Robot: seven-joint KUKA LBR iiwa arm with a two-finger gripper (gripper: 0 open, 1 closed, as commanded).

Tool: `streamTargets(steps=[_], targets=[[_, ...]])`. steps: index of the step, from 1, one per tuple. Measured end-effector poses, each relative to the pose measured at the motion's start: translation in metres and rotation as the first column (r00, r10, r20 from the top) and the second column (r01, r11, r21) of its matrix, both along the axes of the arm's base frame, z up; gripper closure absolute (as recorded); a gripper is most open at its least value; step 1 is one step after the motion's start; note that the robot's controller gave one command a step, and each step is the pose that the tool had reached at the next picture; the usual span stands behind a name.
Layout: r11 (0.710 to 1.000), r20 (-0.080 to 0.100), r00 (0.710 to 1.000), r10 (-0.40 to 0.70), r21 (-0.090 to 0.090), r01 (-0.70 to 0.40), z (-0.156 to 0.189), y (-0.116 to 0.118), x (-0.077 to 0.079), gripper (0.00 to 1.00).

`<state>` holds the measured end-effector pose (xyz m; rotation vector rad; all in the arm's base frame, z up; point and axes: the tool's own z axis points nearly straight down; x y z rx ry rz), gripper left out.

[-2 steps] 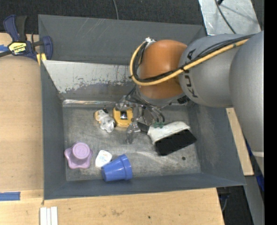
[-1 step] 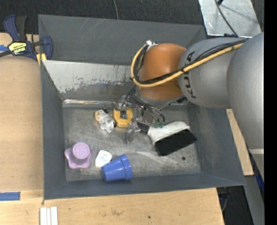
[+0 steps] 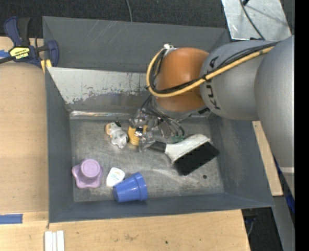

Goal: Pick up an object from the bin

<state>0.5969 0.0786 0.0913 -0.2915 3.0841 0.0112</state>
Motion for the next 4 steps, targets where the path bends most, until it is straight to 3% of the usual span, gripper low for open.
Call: streamTargets(steps=[1,2,3,4], targets=[[1.0,0.0,1.0,0.0,0.0,0.0,0.0,0.0,0.0,1.0],[1.0,-0.038,0.999,-0.024,-0.011,0.024,0.133,-0.018,-0.014,1.0],[1.0,-0.039,0.999,-0.024,-0.011,0.024,0.132,-0.018,-0.015,0.0],[1.0,-0.039,0.999,-0.024,-0.011,0.024,0.132,-0.018,-0.015,0.0]])
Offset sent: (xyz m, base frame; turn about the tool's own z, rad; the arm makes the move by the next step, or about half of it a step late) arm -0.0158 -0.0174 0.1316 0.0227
